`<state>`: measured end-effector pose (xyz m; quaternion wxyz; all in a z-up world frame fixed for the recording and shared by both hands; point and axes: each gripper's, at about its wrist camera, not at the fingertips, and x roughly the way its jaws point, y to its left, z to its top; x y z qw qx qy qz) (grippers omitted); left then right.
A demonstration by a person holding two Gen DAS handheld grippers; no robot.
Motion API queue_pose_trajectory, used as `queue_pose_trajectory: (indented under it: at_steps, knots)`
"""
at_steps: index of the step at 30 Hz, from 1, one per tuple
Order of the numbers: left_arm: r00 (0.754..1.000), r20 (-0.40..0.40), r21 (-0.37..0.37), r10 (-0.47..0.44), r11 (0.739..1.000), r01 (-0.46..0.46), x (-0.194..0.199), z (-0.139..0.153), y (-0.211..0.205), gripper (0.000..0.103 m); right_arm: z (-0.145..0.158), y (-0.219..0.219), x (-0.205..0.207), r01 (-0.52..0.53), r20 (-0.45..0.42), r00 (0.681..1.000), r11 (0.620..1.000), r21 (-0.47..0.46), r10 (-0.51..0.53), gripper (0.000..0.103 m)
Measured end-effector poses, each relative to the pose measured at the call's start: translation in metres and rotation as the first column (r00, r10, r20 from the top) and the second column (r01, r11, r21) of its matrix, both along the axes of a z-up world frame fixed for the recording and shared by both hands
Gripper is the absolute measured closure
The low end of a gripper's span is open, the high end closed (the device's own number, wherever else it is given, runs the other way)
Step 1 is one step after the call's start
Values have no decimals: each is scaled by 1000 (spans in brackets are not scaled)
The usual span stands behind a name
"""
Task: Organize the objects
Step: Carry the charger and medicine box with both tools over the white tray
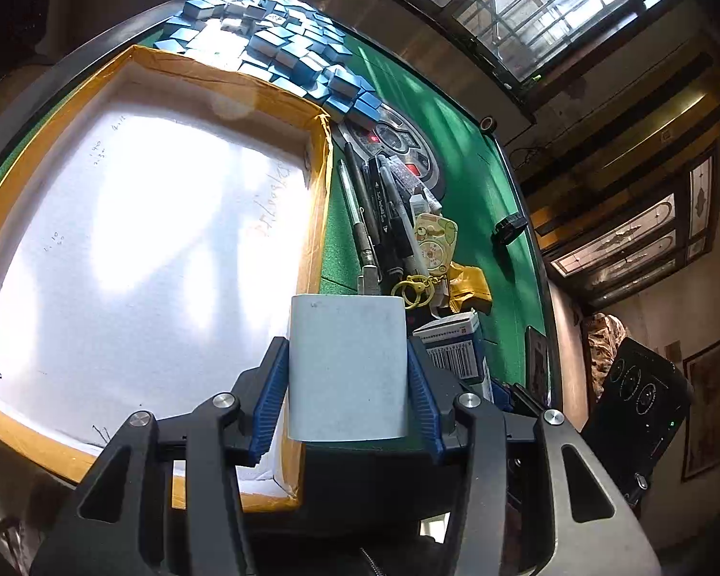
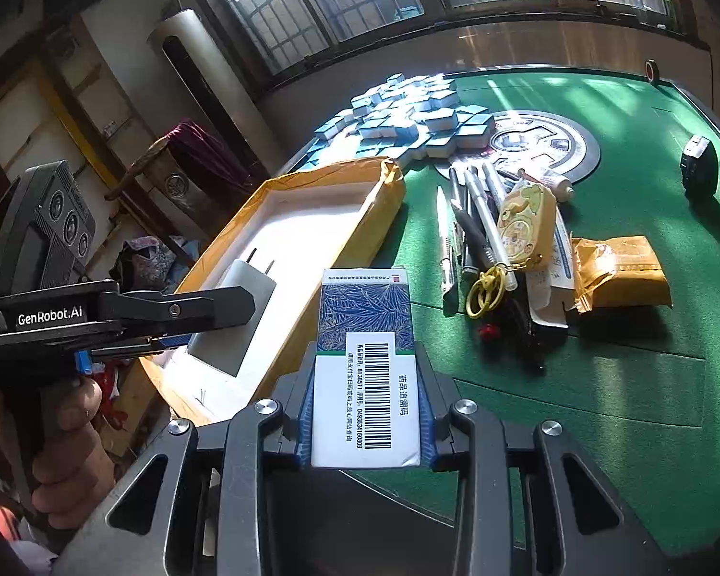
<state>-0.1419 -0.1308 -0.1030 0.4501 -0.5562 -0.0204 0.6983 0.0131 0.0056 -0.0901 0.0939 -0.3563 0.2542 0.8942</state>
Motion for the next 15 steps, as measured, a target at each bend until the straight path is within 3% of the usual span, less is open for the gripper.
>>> queue_pose_trajectory:
  at_steps: [9, 15]
  knots:
    - [994, -7, -55, 111, 992, -112, -29, -12, -42, 57, 2, -41, -40, -152, 2, 988, 988, 10, 152, 73]
    - [983, -36, -113, 180, 977, -183, -46, -22, -67, 57, -8, -66, -74, -242, 47, 969, 970, 17, 241, 73]
